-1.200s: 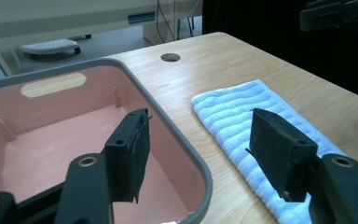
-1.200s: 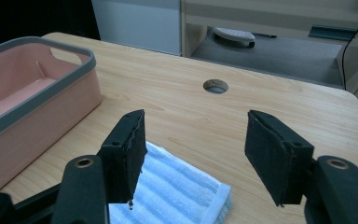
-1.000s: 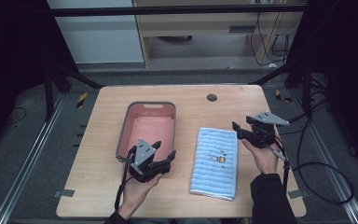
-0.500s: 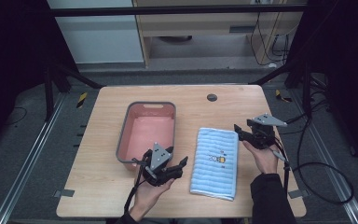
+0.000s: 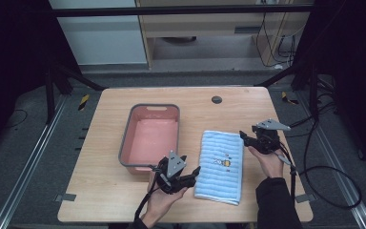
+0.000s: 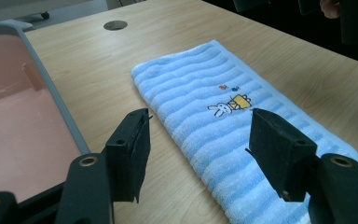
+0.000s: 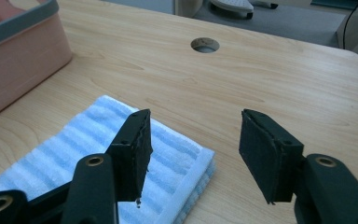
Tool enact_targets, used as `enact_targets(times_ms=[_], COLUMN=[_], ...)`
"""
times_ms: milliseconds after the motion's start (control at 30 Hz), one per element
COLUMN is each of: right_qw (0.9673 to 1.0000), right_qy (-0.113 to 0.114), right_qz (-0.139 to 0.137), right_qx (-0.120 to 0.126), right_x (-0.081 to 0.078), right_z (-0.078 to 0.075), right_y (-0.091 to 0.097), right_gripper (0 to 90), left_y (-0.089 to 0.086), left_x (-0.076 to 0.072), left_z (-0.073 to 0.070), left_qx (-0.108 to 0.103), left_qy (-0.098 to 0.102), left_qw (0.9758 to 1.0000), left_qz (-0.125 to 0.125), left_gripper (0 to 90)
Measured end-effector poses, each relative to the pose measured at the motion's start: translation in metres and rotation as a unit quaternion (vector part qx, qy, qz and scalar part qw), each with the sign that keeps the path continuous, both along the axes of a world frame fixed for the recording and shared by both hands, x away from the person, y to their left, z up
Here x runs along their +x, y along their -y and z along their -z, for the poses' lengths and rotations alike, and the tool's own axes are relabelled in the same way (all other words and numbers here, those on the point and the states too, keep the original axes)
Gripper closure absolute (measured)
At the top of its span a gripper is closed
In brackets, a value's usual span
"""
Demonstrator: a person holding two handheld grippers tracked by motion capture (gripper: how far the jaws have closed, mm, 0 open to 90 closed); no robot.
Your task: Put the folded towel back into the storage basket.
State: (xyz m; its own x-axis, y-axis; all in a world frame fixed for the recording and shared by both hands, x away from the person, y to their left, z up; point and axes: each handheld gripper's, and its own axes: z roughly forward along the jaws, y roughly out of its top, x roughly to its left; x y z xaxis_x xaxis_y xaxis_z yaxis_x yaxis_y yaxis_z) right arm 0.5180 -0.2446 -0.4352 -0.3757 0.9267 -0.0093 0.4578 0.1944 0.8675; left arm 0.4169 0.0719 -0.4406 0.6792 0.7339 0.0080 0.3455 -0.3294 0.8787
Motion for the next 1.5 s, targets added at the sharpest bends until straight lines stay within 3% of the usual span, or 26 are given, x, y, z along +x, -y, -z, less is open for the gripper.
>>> enact_targets(times_ms=[567, 1000, 1367, 1500], right_qw=[0.9996, 0.9984, 0.9964, 0.9955], right_qy=[-0.027, -0.053, -0.084, -0.095], right_qz=[0.002, -0.008, 0.004, 0.004], right_qx=[-0.004, -0.018, -0.001, -0.006], right_x=[0.01, 0.017, 0.022, 0.023], right_z=[0.023, 0.041, 0.059, 0.063], right_y=[0.0, -0.011, -0.005, -0.005], right_gripper=[46.1, 47.7, 51.2, 52.5], left_y=[0.017, 0.024, 0.025, 0.026], left_x=[0.003, 0.006, 0.008, 0.009], left_z=[0.029, 0.053, 0.063, 0.065], left_qx=[0.028, 0.046, 0.048, 0.047], left_qy=[-0.021, -0.059, -0.08, -0.084], left_qw=[0.9993, 0.9972, 0.9956, 0.9954], left_qz=[0.01, 0.007, 0.003, 0.004], left_gripper=[41.0, 47.4, 52.0, 55.1])
